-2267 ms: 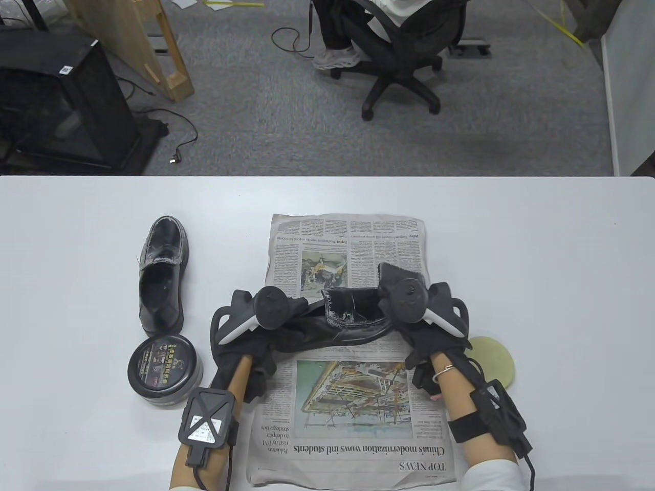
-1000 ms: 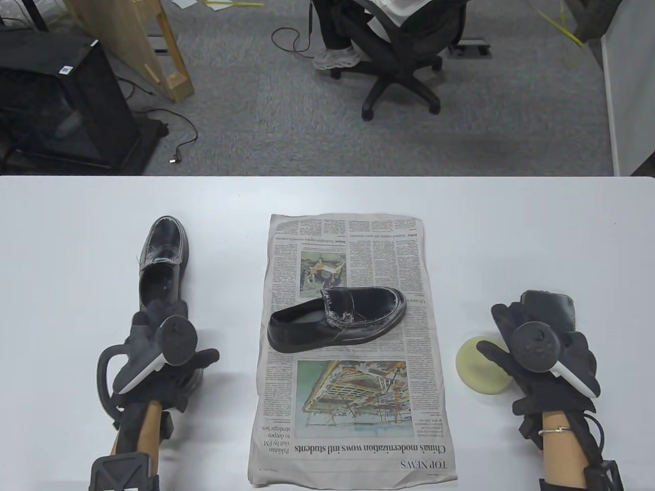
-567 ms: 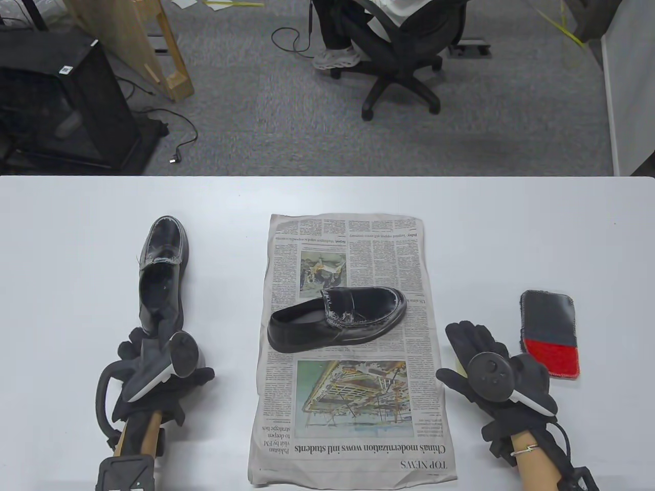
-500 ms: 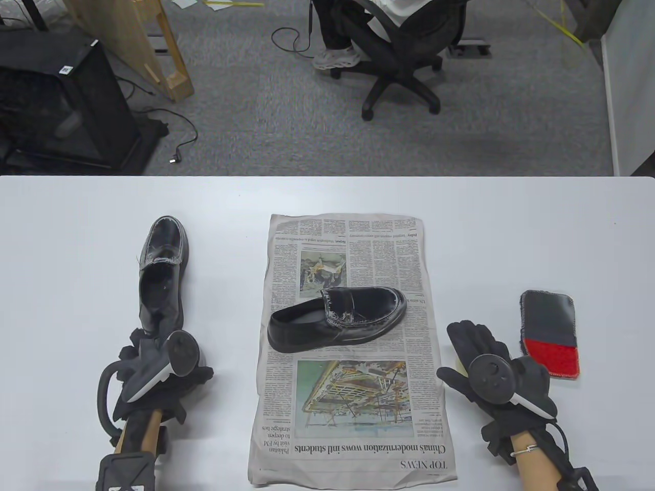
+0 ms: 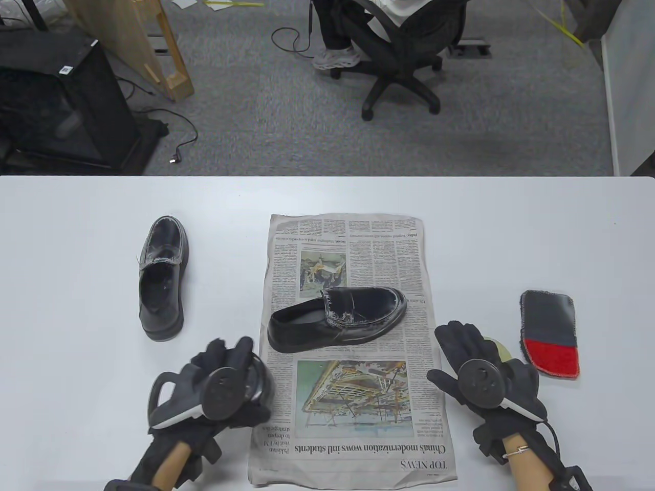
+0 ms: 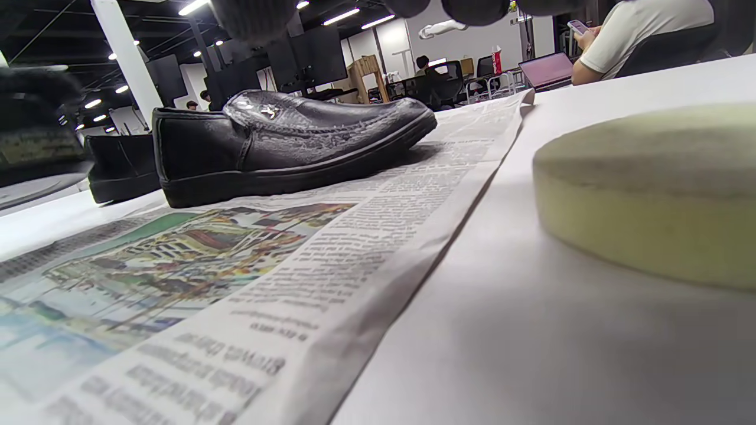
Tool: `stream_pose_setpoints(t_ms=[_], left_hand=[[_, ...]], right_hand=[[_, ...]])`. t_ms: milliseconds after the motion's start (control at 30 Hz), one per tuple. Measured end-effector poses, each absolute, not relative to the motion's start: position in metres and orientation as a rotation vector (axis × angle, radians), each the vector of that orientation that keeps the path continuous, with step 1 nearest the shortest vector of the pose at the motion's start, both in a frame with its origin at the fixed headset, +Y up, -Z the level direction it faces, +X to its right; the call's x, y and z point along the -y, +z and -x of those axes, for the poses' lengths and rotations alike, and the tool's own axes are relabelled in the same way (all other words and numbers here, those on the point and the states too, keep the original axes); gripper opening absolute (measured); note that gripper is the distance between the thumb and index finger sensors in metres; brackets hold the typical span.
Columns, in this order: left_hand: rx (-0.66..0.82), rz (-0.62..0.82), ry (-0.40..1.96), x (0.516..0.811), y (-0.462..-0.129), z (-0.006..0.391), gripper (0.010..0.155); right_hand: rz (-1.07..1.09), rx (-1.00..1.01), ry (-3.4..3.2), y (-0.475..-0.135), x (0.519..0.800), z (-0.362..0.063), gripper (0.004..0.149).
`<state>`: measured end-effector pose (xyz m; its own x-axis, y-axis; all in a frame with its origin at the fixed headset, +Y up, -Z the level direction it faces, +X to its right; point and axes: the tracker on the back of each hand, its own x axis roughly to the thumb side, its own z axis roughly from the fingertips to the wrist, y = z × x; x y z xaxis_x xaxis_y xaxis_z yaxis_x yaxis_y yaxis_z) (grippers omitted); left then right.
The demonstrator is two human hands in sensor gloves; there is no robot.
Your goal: Dip and apply leather care cream with polishing sponge on shoes
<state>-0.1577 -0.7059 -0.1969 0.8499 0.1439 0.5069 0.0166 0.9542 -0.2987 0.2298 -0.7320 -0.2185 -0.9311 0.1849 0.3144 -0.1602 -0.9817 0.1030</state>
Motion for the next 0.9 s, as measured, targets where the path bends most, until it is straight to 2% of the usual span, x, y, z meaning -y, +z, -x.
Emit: stream_pose_setpoints(t_ms=[100,200,333,400,533,633,733,833,900], left_hand=[[0.706,0.319,0.018,0.713,-0.204,0.102,0.12],[0.789,0.33,-0.047,0.726,-0.212,0.056,0.12],[0.821,0.331,-0.04,0.741,-0.218,0.028,0.121],[0.819,0.338,-0.004,0.747,-0.219,0.025,0.121],[0.826,0.223,0.044,0.746,-0.215,0.036,0.122],[0.788,0.288,0.129,0.74,-0.217,0.062,0.124],[0.724,0.403,0.11,0.747,-0.221,0.085,0.125],[0.676,0.495,0.154,0.766,-0.22,0.097,0.115],[0.664,0.498,0.149,0.774,-0.218,0.096,0.109]], right_hand=[[-0.489,-0.111,2.939,-0.217,0.733,-0.228,0.081],[-0.509,-0.131,2.955,-0.217,0.736,-0.226,0.081],[-0.531,-0.154,2.956,-0.217,0.739,-0.223,0.08],[-0.551,-0.169,2.947,-0.217,0.74,-0.219,0.08],[-0.657,-0.168,2.919,-0.211,0.735,-0.201,0.081],[-0.796,-0.167,2.869,-0.204,0.728,-0.173,0.083],[-0.951,-0.229,2.85,-0.2,0.727,-0.14,0.09],[-1.075,-0.349,2.838,-0.203,0.734,-0.106,0.099],[-1.113,-0.418,2.915,-0.204,0.736,-0.089,0.106]])
